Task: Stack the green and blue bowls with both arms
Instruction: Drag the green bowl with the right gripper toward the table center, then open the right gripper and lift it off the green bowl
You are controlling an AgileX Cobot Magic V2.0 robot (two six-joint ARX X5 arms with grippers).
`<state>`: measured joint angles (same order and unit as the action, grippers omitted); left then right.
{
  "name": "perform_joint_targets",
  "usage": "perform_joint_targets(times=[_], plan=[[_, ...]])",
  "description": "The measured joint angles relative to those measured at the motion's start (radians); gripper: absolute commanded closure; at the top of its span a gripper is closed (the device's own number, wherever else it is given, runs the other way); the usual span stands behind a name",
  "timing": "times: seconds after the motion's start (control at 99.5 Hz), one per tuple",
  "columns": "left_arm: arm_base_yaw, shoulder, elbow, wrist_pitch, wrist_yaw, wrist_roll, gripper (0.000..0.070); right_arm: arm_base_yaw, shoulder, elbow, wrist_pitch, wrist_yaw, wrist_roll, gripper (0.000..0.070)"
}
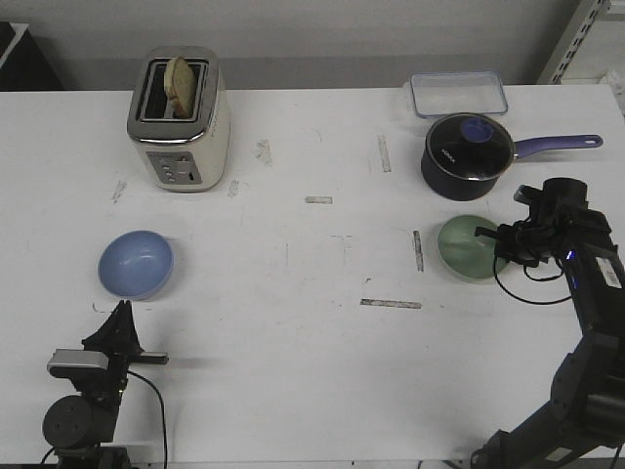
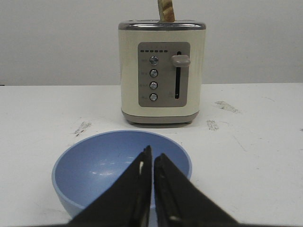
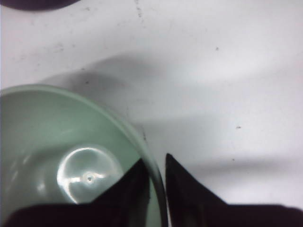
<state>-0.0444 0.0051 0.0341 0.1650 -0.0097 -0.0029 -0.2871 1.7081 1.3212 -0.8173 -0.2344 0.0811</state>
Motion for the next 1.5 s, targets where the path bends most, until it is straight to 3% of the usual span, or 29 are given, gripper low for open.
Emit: perform_joint_targets(times=[0.251, 0.512, 0.804, 0.914, 1.256, 1.316, 1.437, 1.497], plan=[[0.000, 0.000, 0.000, 0.000, 0.000, 0.000, 0.0699, 0.039, -0.151, 0.000, 0.013, -0.004, 0.002, 0.0691], [0.000, 0.000, 0.000, 0.000, 0.000, 0.000, 0.0699, 0.255, -0.198, 0.000, 0.032, -0.167, 0.091, 0.0691], [0.000, 0.000, 0.000, 0.000, 0.000, 0.000, 0.0699, 0.569, -0.103, 0.000, 0.171, -0.166, 0.255, 0.0691], [0.000, 0.000, 0.000, 0.000, 0.000, 0.000, 0.0699, 0.662, -0.046, 0.000, 0.180, -0.119, 0.305, 0.0691], [0.000, 0.000, 0.000, 0.000, 0.000, 0.000, 0.0699, 0.745, 0.029, 0.000, 0.179, -0.019, 0.389, 0.0684], [0.000, 0.000, 0.000, 0.000, 0.000, 0.000, 0.0698, 0.752, 0.040, 0.000, 0.179, -0.019, 0.398, 0.0644], [0.000, 0.000, 0.000, 0.000, 0.000, 0.000, 0.0699, 0.759, 0.057, 0.000, 0.178, -0.019, 0.404, 0.0455], [0.000, 0.000, 0.000, 0.000, 0.000, 0.000, 0.0699, 0.765, 0.057, 0.000, 0.182, -0.019, 0.407, 0.0416]])
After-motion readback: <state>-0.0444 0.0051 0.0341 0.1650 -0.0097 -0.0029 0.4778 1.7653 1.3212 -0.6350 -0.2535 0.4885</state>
